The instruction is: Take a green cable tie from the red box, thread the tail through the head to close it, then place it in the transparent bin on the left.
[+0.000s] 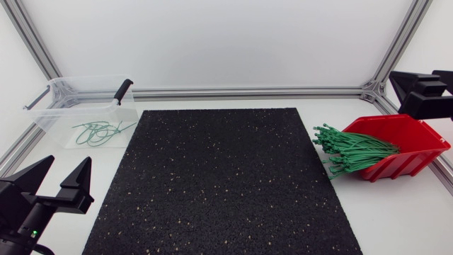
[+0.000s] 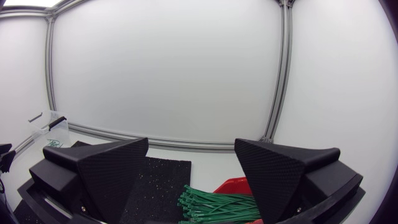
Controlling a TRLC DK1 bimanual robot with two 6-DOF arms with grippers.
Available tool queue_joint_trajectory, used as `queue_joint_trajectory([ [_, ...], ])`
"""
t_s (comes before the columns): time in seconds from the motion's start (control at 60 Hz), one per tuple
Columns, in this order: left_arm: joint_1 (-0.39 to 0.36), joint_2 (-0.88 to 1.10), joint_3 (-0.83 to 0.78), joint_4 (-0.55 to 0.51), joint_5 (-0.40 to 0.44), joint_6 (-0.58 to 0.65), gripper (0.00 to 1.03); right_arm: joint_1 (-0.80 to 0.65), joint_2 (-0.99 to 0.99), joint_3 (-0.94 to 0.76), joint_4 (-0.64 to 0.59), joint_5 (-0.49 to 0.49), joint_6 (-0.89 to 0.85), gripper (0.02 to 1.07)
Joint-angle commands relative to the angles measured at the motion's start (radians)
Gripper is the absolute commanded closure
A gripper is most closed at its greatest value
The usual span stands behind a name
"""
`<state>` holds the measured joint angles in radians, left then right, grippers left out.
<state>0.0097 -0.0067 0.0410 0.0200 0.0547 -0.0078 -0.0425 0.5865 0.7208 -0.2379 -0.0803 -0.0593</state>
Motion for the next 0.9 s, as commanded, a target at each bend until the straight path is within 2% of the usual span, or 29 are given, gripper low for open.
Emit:
queue_joint_trajectory([
  [0.0,-0.007,-0.006,-0.043,-0.009,0.007,-0.024,0.04,-0.039,0.07,0.065,-0.06,-0.049,-0.059,0.06],
  [0.083,-0.007,-0.006,-0.043,-0.009,0.007,-0.024,0.04,-0.068,0.136,0.131,-0.138,-0.125,-0.162,0.1],
  [0.2,-0.008,-0.004,-0.043,-0.009,0.007,-0.024,0.04,-0.111,0.213,0.19,-0.224,-0.179,-0.37,0.1],
  [0.267,-0.01,-0.004,-0.043,-0.009,0.007,-0.024,0.04,-0.111,0.253,0.226,-0.313,-0.179,-0.611,0.1],
  [0.417,-0.01,-0.004,-0.043,-0.011,0.007,-0.024,0.04,-0.115,0.349,0.275,-0.429,-0.19,-0.735,0.1],
  [0.55,-0.01,-0.003,-0.043,-0.011,0.007,-0.024,0.04,-0.117,0.421,0.312,-0.583,-0.188,-0.904,0.1],
  [0.883,-0.01,-0.001,-0.041,-0.012,0.007,-0.024,0.04,-0.122,0.484,0.279,-0.83,-0.187,-1.34,0.13],
])
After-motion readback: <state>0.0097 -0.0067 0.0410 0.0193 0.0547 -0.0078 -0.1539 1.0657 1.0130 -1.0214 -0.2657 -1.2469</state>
